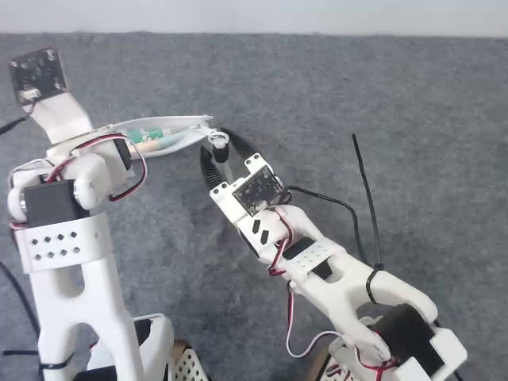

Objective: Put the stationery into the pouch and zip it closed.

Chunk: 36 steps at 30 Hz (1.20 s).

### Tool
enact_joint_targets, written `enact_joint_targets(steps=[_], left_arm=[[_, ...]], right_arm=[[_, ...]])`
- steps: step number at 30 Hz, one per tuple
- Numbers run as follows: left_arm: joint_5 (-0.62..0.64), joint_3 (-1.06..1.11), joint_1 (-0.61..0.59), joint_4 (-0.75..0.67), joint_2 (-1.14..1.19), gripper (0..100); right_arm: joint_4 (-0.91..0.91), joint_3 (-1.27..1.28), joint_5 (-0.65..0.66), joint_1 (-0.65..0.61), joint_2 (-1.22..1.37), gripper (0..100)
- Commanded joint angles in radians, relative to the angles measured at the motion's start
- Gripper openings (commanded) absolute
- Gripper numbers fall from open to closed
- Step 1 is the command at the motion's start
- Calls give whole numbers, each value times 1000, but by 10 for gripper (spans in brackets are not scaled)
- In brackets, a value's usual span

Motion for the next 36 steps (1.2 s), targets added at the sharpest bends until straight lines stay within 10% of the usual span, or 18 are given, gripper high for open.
enact_joint_targets(steps=[1,36], left_arm=[[-3,-16,-3,-38,-8,12],[-8,-16,-5,-37,-6,12]], right_arm=[[-24,3,15,-5,-15,141],[-22,23,18,-2,-24,140]])
